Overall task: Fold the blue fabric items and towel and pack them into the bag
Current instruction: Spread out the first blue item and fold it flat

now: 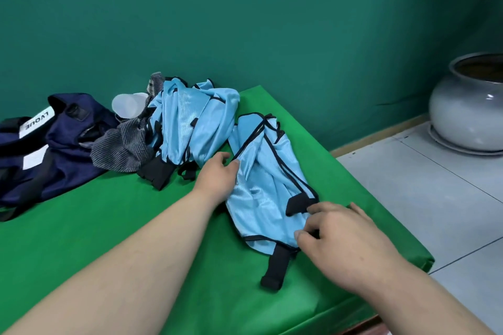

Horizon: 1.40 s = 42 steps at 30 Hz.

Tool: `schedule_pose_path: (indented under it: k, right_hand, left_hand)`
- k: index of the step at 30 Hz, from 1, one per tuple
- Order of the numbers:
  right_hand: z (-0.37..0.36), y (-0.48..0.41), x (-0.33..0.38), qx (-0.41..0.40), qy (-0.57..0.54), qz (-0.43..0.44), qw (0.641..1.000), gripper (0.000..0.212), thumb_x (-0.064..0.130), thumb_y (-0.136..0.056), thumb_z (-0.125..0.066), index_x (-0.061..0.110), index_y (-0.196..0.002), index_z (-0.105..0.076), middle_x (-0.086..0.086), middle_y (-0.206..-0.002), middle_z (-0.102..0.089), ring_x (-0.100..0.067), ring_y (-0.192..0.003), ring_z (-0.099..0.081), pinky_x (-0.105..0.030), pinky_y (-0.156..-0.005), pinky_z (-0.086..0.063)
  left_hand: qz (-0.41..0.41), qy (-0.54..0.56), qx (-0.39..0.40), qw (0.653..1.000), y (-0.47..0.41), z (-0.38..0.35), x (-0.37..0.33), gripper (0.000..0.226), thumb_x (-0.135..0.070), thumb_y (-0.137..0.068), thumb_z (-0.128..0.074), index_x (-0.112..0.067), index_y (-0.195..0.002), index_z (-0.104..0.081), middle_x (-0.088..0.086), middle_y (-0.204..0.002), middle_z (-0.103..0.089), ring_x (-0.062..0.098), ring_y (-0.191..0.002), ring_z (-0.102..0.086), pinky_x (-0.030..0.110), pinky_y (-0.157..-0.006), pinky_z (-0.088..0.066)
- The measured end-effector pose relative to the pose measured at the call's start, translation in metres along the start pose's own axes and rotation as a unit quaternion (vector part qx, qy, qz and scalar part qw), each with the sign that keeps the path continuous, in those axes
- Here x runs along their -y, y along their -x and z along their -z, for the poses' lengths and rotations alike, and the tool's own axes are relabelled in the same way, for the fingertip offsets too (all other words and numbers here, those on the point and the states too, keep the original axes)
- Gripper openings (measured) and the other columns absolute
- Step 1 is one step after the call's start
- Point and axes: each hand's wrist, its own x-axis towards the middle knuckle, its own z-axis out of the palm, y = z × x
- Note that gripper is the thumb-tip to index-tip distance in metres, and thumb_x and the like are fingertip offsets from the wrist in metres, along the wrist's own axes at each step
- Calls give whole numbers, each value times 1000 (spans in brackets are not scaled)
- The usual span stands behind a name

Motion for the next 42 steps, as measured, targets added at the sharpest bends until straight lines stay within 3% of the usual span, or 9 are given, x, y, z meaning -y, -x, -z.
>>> schedule_pose_path:
  k: [2,4,8,12,22,28,35,38,42]
  right_hand:
    - [2,-2,-1,-22,17,-32,999,34,49,-92,-42,25,-80,-63,16,-123,-56,-6,-121,-49,-45,-121,-18]
    - [3,-4,-2,-38,29,-51,998,32,49,-90,-40,25,-75,-57,15,-103,-55,-10,-108,-53,-47,-115,-26]
    - [1,-6,0,-67,26,-54,996,28,50,-90,-40,32,-94,-62,16,-110,-55,-11,-114,-49,-47,-115,-26]
    - [-3,-6,10,-114,0,3,993,34,49,-92,-44,31,-112,-66,18,-125,-53,-9,-128,-41,-44,-119,-20]
    - [-34,12,51,-31,19,173,984,51,56,-88,-31,35,-127,-57,14,-145,-43,-12,-146,-23,-44,-123,-9]
    - [-46,27,65,13,81,199,977,40,47,-91,-43,33,-127,-53,11,-128,-53,-15,-128,-43,-42,-120,-19]
    - [-36,25,40,6,91,172,981,22,29,-87,-49,33,-105,-62,14,-112,-57,-12,-112,-52,-30,-95,-39]
    - [-27,20,21,5,81,142,987,17,27,-84,-51,31,-97,-61,13,-108,-58,-14,-105,-56,-29,-88,-44]
    - [-10,10,1,-6,54,95,994,18,23,-82,-54,37,-92,-58,19,-111,-60,-13,-107,-58,-31,-95,-42]
  left_hand:
    - [-5,-12,-1,1000,-1,-3,5,50,-38,-97,-55,-16,-142,-47,4,-134,-60,21,-112,-60,28,-91,-42]
    - [-25,-33,0,999,3,-6,10,51,-32,-94,-62,-18,-141,-49,1,-134,-58,20,-118,-57,26,-93,-41]
    - [-53,-27,-3,998,16,-7,18,45,-31,-90,-65,-27,-133,-54,-9,-99,-61,11,-89,-60,25,-70,-42]
    - [-54,9,-14,998,41,-2,27,32,-27,-89,-63,-34,-119,-58,-10,-76,-56,8,-68,-55,23,-62,-43]
    - [-36,108,-80,990,143,22,70,37,-6,-85,-69,-33,-110,-61,-8,-66,-50,3,-54,-45,14,-58,-38]
    - [-41,127,-63,989,182,29,89,37,-7,-83,-71,-37,-103,-65,-17,-64,-51,1,-56,-44,13,-59,-38]
    - [-75,130,-36,988,196,35,94,27,-14,-88,-69,-38,-100,-70,-19,-73,-60,2,-71,-54,18,-74,-43]
    - [-154,-27,-51,986,180,38,99,27,-33,-89,-54,-36,-112,-68,-20,-92,-60,5,-96,-54,31,-93,-41]
    - [-201,-108,-43,973,147,41,101,43,-25,-85,-51,-29,-126,-63,-12,-126,-50,11,-126,-39,36,-110,-30]
